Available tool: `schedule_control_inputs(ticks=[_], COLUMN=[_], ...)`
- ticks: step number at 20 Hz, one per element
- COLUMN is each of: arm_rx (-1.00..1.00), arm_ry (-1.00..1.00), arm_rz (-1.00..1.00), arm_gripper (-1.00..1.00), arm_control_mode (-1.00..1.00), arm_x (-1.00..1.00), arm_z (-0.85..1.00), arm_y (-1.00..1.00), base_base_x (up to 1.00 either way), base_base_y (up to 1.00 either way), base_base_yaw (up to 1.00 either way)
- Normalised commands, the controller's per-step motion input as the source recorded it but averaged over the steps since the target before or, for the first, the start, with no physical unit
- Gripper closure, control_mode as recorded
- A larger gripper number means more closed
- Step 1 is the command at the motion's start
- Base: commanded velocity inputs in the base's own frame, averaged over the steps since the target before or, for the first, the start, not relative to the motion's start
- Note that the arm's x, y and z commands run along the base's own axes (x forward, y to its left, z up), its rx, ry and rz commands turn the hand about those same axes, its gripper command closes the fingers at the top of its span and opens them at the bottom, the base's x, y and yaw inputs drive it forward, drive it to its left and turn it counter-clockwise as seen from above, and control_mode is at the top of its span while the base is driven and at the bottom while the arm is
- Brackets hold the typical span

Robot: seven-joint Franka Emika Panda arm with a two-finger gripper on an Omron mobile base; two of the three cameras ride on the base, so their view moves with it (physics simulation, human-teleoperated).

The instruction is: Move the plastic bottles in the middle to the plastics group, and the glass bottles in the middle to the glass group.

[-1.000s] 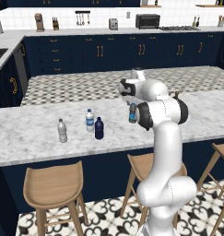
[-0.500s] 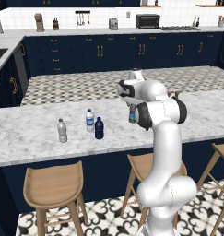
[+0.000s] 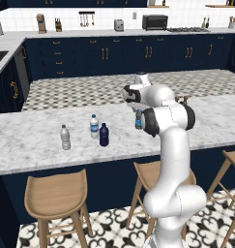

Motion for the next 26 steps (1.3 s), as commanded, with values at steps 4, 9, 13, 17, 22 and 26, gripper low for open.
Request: schedule_control_inputs(ticks=[4,9,13,17,22,26], arm_rx=[0.0,0.0,0.0,0.0,0.0,0.0], arm_ry=[0.0,-0.01,-0.03,-0.05,-0.07,-0.07], arm_rz=[0.0,0.0,0.02,0.03,0.03,0.05], arm_gripper=[-1.0,-1.0,-1.0,-1.0,-1.0,-1.0], arm_control_mode=[-1.0,-1.0,-1.0,-1.0,-1.0,-1.0], arm_x=[0.0,0.0,0.0,0.0,0.0,0.0], arm_z=[-0.14,-0.05,-0.11,-0.22,-0.19,-0.22], arm_y=[0.0,0.0,0.0,0.0,0.0,-0.07], base_base_x=[0.0,0.0,0.0,0.0,0.0,0.0], base_base_y=[0.0,0.0,0.0,0.0,0.0,0.0], base_base_yaw=[0.0,0.0,0.0,0.0,0.0,0.0])
